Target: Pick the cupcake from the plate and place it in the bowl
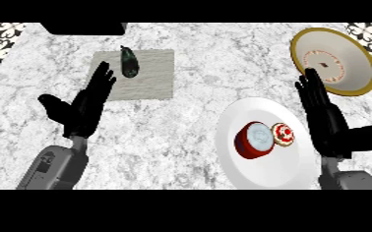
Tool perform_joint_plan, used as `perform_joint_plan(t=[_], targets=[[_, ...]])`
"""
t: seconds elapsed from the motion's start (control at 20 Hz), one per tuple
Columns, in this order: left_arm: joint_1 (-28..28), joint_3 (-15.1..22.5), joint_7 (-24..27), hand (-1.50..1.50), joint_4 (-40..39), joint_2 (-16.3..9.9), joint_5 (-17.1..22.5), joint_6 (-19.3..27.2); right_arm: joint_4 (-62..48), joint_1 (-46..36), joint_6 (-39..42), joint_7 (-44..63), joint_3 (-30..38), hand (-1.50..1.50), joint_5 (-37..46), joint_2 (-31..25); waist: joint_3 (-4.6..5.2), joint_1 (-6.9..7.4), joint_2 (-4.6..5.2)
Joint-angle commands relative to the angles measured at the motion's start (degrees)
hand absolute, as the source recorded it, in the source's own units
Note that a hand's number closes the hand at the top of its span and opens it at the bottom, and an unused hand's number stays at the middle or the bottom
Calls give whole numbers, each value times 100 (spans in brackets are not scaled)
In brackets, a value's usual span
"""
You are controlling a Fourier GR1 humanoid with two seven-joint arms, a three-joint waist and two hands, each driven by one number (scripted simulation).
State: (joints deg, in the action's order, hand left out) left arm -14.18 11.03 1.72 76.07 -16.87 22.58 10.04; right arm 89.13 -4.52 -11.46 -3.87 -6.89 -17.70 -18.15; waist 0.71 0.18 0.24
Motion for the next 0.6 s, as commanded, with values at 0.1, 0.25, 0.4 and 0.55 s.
perform_joint_plan(t=[0.1, 0.25, 0.4, 0.55], targets=[[56, -151, -411, 0, 152, -572, -226, -326, -309, -208, 966, 75, 108, 150, -163, -400, -74, 13, -23], [-51, -400, -580, 0, 132, -1335, -237, -777, -31, -323, 1464, 412, -129, 150, -254, -671, -70, 28, -28], [88, -180, -966, 0, 366, -1129, -26, -880, -320, 53, 513, -1193, -301, -150, 1738, -1022, -80, 19, -31], [-52, -232, -1193, 0, 461, -1143, -100, -852, -72, 671, 892, -2236, -619, -150, 1603, -711, -78, -56, -35]])
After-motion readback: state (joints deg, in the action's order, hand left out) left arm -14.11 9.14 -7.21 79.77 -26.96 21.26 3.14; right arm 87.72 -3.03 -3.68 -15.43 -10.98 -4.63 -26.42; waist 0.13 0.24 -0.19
